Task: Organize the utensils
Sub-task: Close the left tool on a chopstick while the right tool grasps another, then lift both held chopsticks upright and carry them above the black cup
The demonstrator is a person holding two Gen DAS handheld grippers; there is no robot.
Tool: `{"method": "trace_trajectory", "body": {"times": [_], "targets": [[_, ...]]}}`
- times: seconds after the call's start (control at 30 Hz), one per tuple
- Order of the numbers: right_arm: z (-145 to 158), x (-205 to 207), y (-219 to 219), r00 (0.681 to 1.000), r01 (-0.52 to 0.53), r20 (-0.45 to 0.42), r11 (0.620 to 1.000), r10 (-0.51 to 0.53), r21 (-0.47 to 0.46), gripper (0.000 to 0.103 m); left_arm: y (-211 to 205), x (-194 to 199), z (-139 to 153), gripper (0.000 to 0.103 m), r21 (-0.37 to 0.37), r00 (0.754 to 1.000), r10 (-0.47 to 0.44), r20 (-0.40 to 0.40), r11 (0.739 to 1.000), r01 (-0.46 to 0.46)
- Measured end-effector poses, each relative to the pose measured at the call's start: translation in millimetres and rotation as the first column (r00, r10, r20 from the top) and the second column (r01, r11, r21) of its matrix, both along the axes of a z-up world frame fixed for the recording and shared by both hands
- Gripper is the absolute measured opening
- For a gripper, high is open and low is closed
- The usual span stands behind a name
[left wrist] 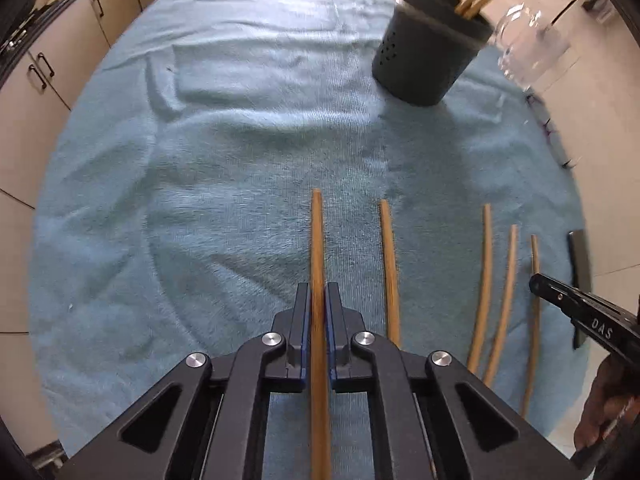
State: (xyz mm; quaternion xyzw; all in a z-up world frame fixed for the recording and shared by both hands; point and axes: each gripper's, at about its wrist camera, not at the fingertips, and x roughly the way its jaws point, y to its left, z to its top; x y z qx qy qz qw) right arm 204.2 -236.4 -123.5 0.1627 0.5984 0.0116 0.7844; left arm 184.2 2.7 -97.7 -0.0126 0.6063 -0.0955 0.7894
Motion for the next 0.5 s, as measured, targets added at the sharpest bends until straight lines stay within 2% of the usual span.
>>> {"method": "trace_trajectory", "body": {"times": [0.3,0.37,0.5], "targets": [[52.0,-30.9,-14.6,0.981,0.029,0.190,0.996,-0.045,0.085,0.007,27.2,-29.9,66.2,0.006,-0.102,0.985,0.039,0.169,0.995,-0.021],[69.8,-40.2,-14.7,0.967,0.023,0.250,0.996,-0.045,0.089,0.007,31.8,-39.8,83.3,0.006,-0.107,0.975,0.042,0.220,0.994,-0.019],[100.5,-56.0,-11.0,0.930,0.016,0.364,0.996,-0.046,0.083,0.007,34.1,-46.9,104.6,0.006,-0.118,0.961,0.046,0.271,0.993,-0.014]]}}
